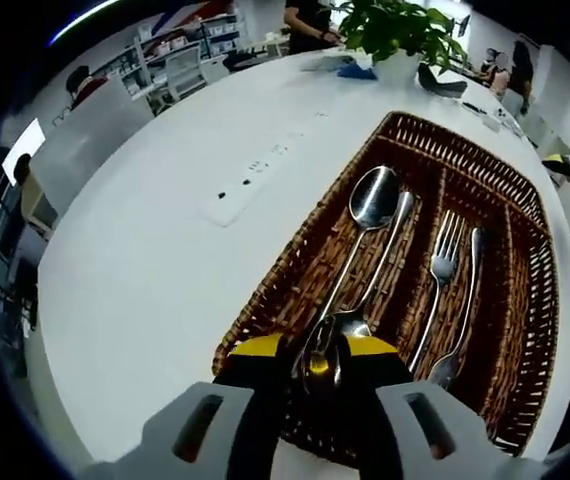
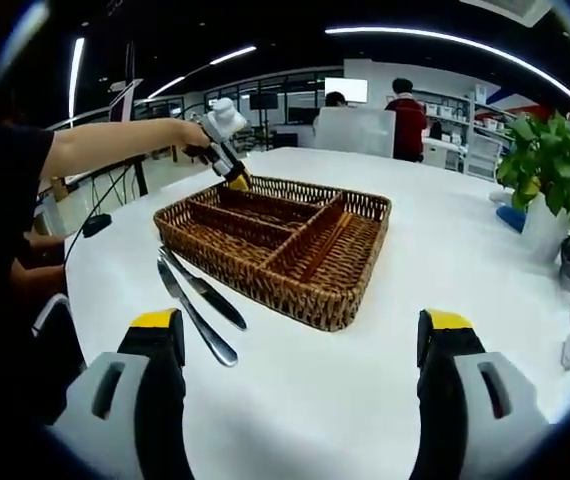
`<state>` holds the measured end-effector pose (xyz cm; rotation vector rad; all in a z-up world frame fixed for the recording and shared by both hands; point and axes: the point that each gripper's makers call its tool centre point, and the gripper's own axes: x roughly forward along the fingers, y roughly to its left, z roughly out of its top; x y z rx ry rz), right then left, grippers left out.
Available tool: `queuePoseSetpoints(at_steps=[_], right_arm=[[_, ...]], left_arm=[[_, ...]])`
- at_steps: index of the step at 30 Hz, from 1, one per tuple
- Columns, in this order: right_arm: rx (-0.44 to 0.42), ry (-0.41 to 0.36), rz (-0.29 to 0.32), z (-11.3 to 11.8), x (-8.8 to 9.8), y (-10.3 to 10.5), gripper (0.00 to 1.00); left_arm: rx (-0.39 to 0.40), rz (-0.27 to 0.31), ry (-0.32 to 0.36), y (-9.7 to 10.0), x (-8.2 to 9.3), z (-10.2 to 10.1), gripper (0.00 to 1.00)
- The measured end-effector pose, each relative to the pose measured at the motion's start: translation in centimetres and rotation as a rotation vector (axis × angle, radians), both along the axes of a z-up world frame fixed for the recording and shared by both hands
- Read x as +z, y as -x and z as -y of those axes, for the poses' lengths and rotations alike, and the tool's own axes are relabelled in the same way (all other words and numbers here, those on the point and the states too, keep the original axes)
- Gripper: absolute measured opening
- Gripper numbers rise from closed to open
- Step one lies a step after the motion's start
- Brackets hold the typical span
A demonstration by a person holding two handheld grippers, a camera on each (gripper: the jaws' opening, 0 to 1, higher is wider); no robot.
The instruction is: Arrange the knives, forks, and spoons in their matching storage slots by inserting each utensil handle-first until every utensil is classified and aligned in the correct compartment
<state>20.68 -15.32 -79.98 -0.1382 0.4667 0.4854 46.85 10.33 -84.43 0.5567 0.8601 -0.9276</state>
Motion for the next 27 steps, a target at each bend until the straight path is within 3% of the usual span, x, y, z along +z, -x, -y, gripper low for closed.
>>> queuePoseSetpoints(at_steps=[12, 19, 27], right_arm=[[0.014, -0.001, 0.030, -0.6, 1.2, -0.3, 1.00], [0.026, -0.010, 0.046, -0.9, 1.6, -0.4, 1.00], [0.029, 0.003, 0.054, -0.9, 2.0, -1.1, 1.00]], left_arm=[[0.015, 0.074, 0.112, 1.8, 3.1, 0.8, 0.44], [0.066, 0.127, 0.151, 2.9, 4.3, 0.0, 0.61], [0.122, 0.162, 0.225, 6.5, 5.7, -0.5, 0.80]])
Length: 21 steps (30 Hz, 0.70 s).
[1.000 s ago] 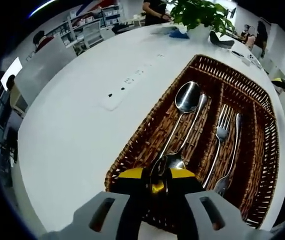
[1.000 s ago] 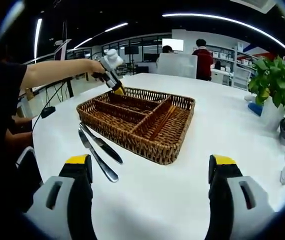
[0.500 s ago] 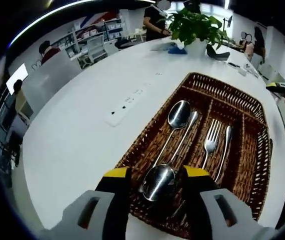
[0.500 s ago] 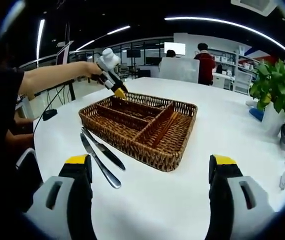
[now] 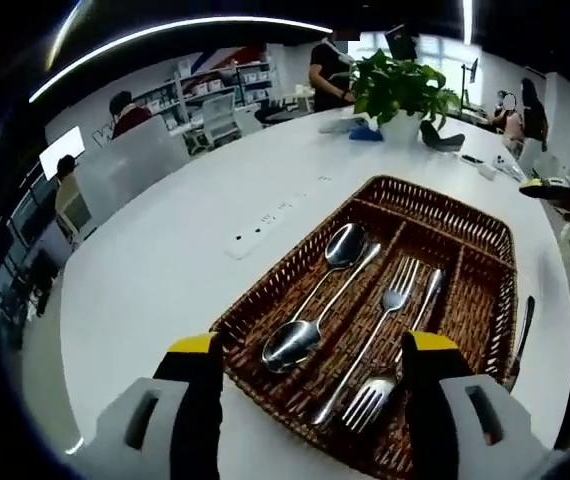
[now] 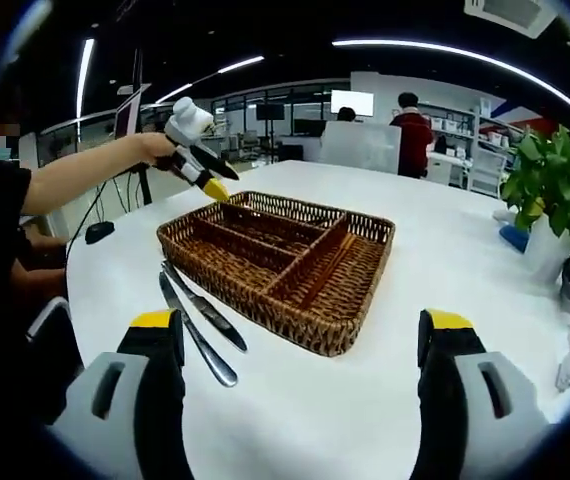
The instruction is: Arrange the knives, forks, and spoons in their matching storage slots by inserting each utensil handle-first until every utensil is classified and aligned in the correct compartment
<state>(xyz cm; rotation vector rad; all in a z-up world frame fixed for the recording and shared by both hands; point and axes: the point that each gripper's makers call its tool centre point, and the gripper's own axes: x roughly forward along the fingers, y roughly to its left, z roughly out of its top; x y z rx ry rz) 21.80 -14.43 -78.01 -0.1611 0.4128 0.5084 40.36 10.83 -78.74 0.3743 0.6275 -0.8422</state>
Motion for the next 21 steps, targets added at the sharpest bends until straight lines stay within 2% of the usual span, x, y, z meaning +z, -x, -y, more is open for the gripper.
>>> queuePoseSetpoints(at_steps=[2, 3, 7, 10, 14, 18, 21], right_arm=[[0.004, 0.000, 0.002, -0.2, 0.2, -0.1, 1.00], [0.013, 0.001, 0.007, -0.4, 0.4, -0.2, 1.00], [0.021, 0.001, 0.007, -0.7, 0.7, -0.9, 1.00], [0.028, 0.005, 0.007, -0.9, 0.8, -1.2, 1.00], [0.041, 0.008, 0.012, -1.2, 1.1, -1.6, 1.00], [0.055, 0.010, 0.016, -1.5, 1.4, -1.9, 1.00], [0.064, 0.018, 0.016, -1.7, 1.5, -2.1, 1.00]], left_arm=[[0.009, 0.008, 0.024, 0.8, 0.4, 0.0, 0.81], [0.015, 0.017, 0.058, 1.7, 1.0, 0.2, 0.82], [0.010, 0.051, 0.101, 3.9, 1.9, 0.8, 0.88], [0.000, 0.070, 0.125, 5.4, 2.5, 1.1, 0.89], [0.004, 0.086, 0.135, 7.4, 2.9, 1.1, 0.93], [0.016, 0.135, 0.143, 9.3, 3.5, 1.1, 0.95], [0.019, 0.141, 0.131, 10.9, 3.3, 1.1, 0.99]])
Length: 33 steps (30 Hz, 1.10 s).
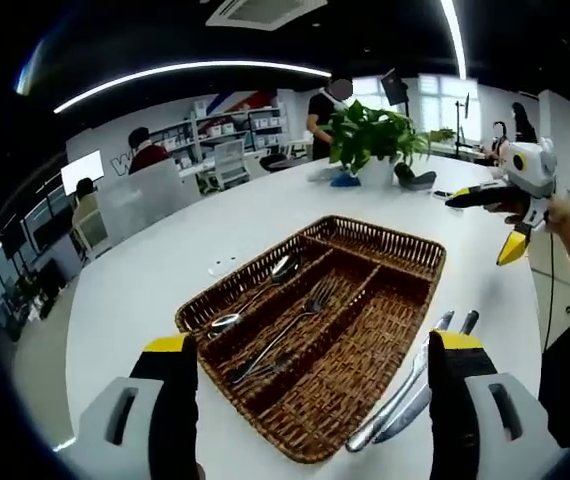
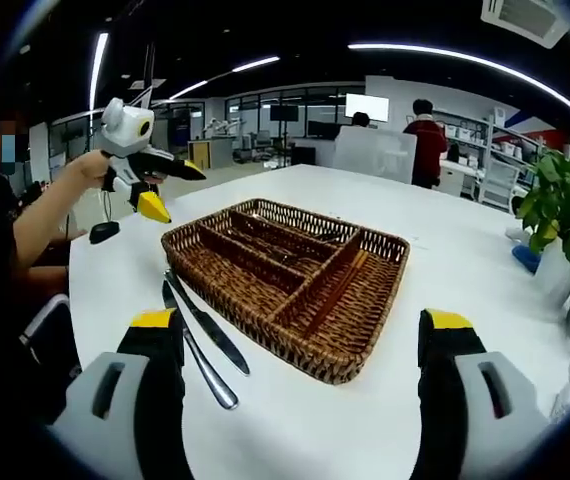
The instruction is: Arrange the knives, forks, and spoons in their matching storage slots by inserting each utensil handle-first until every utensil is classified and aligned in the correct compartment
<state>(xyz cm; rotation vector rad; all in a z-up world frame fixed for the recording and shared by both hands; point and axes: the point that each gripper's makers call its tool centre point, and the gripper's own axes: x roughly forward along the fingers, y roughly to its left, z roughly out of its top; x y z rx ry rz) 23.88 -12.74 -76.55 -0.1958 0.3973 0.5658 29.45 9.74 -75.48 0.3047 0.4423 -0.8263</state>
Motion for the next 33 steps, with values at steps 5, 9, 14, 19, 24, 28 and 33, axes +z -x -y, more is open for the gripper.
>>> queuePoseSetpoints(at_steps=[5, 9, 14, 19, 24, 28, 33], right_arm=[[0.010, 0.004, -0.002, -0.2, 0.1, -0.1, 1.00], [0.019, 0.005, -0.002, -0.5, 0.2, 0.0, 1.00], [0.025, 0.009, -0.005, -0.5, 0.2, 0.3, 1.00], [0.028, 0.006, -0.014, -0.5, -0.1, 0.7, 1.00], [0.021, -0.002, -0.024, -0.4, -0.4, 0.9, 1.00], [0.026, 0.001, -0.024, -0.4, -0.5, 1.1, 1.00], [0.032, 0.009, -0.022, -0.4, -0.4, 1.1, 1.00]], left_arm=[[0.054, 0.025, 0.042, 1.8, 0.2, -0.5, 0.99], [0.094, 0.012, 0.076, 4.0, -0.3, -1.0, 0.99], [0.128, 0.009, 0.083, 6.3, -0.8, -1.5, 0.99], [0.137, -0.005, 0.093, 7.6, -0.8, -1.4, 0.99], [0.163, 0.017, 0.118, 7.4, -0.3, -1.4, 0.99], [0.175, 0.048, 0.126, 7.2, 0.3, -1.6, 0.98], [0.165, 0.048, 0.149, 7.2, 0.7, -1.8, 0.99]])
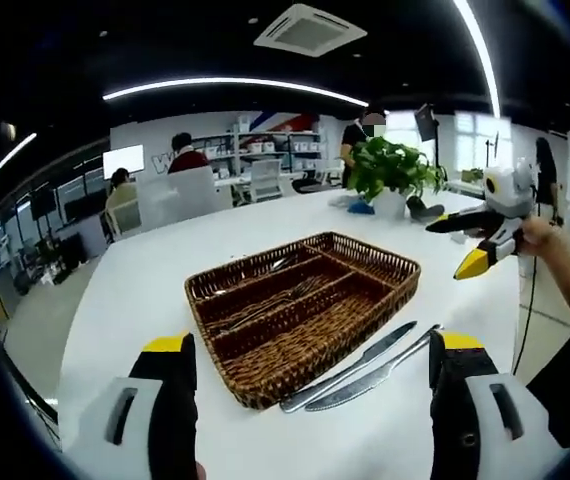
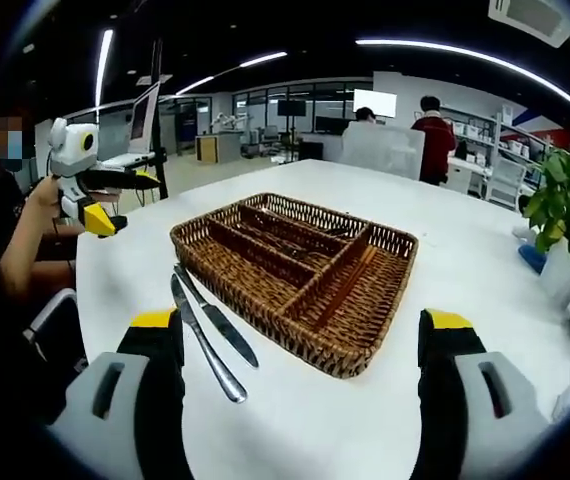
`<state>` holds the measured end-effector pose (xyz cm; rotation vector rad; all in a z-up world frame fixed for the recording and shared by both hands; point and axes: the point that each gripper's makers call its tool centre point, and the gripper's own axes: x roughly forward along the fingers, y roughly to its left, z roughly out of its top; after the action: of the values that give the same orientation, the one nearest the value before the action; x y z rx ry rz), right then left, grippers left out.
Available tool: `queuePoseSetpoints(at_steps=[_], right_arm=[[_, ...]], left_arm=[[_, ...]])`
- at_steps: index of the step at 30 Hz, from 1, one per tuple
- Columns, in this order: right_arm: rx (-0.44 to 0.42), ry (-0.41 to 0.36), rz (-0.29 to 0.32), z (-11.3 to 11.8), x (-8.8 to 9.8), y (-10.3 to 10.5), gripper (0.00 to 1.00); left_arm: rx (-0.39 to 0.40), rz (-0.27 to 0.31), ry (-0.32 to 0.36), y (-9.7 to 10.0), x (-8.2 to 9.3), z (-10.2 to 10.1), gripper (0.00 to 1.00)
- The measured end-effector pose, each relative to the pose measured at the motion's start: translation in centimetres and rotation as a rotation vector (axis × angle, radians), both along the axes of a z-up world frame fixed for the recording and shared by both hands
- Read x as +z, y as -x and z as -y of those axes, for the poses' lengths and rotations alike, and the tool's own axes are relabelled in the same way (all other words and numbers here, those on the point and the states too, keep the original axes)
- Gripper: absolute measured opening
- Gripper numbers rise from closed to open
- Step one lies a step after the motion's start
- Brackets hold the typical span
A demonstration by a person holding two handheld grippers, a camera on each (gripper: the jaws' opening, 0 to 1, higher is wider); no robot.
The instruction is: Arrange the knives, forks, and spoons in their matching storage slots by inserting each utensil handle-first until every utensil is classified and aligned in the correct compartment
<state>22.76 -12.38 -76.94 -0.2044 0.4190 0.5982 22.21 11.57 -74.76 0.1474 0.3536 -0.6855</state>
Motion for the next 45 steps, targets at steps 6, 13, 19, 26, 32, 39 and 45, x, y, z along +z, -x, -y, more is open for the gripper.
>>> queuePoseSetpoints(at_steps=[6, 13, 19, 26, 32, 39, 45], right_arm=[[0.027, 0.020, -0.008, -0.6, -0.1, 0.1, 1.00], [0.080, 0.074, -0.049, -1.4, -0.9, 0.8, 0.93], [0.147, 0.110, -0.079, -2.7, -1.7, 1.8, 0.89], [0.181, 0.133, -0.112, -3.4, -2.6, 2.5, 0.89], [0.219, 0.161, -0.147, -3.9, -3.6, 3.2, 0.87], [0.236, 0.161, -0.170, -4.3, -4.1, 3.7, 0.85], [0.246, 0.168, -0.183, -4.6, -4.5, 4.1, 0.84]], left_arm=[[-0.004, -0.009, -0.010, 0.3, -0.6, -0.1, 0.99], [-0.011, -0.015, -0.012, 0.8, -1.1, -0.3, 0.99], [-0.084, -0.027, -0.066, 1.7, -2.5, 0.3, 0.87], [-0.218, -0.062, -0.178, 2.2, -4.2, 1.7, 0.76], [-0.422, -0.079, -0.289, 3.2, -5.6, 3.8, 0.49], [-0.592, -0.148, -0.442, 3.8, -7.8, 5.0, 0.39], [-0.670, -0.201, -0.540, 3.1, -9.2, 5.0, 0.32]])
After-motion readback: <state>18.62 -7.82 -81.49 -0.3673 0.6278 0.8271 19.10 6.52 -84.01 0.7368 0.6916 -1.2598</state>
